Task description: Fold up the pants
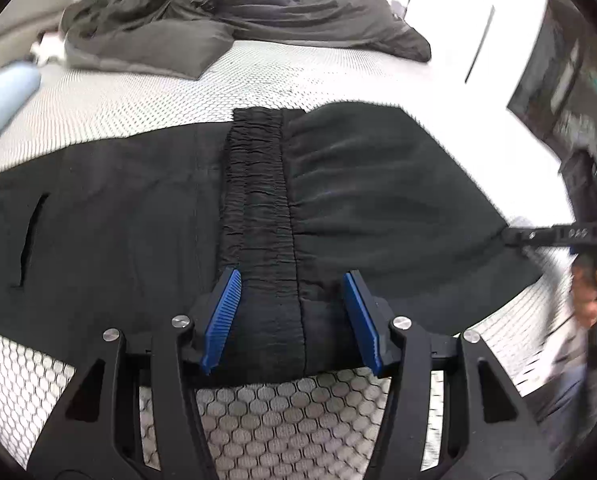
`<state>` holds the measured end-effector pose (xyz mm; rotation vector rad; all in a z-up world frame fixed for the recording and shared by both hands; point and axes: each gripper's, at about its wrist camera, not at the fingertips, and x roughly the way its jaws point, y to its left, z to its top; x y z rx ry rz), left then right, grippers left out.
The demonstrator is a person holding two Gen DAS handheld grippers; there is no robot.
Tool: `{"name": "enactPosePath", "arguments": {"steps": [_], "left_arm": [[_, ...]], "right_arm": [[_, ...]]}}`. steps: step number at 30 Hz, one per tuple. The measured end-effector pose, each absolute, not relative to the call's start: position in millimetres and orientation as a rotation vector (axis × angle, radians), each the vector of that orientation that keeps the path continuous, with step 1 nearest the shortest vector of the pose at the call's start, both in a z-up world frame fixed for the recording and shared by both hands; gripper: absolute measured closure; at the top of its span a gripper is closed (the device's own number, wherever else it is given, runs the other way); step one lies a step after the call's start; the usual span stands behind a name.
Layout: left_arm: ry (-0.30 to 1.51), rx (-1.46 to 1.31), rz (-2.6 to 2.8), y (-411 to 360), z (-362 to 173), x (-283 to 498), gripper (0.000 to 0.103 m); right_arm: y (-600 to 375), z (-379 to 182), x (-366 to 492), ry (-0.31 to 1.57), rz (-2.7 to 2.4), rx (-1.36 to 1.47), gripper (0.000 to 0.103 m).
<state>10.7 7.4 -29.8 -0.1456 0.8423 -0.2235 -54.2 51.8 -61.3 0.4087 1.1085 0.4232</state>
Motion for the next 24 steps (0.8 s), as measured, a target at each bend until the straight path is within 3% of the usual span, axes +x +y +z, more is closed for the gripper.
{"name": "enactPosePath", "arguments": {"steps": [1,3,4,6,14,19,20,22,24], "left_arm": [[0.836,-0.188,-0.22,15,-25,10,0.052],[0.78,-0.299,-0.141,48,-8,3,0.05],[0.761,-0.328,-0.103,60,-5,0,0.046],[0.688,-0.424,0.043,103,3,-12,0.028],[0.626,-0.843,0.471,254,-32,-61,0.026],[0.644,-0.943,0.451,282,-58,-59,0.028],[0.639,-0.928,0.458,282,-56,-55,0.029],[0.644,-0.903,0.462,283,-54,-39,0.041],[0.686,-0.884,0.51,288,-58,-23,0.069]], "right_arm": [[49,-58,-54,1.098,0.425,0.431,0.072],[48,-51,-55,1.058,0.391,0.435,0.05],[51,-48,-55,1.033,0.36,0.426,0.046],[55,-45,-55,0.996,0.309,0.416,0.039],[56,-34,-37,0.937,0.315,0.376,0.038],[65,-29,-34,0.926,0.341,0.341,0.036],[66,-30,-35,0.926,0.345,0.337,0.036],[69,-31,-33,0.929,0.349,0.337,0.036],[71,-32,-31,0.933,0.349,0.342,0.036]]}}
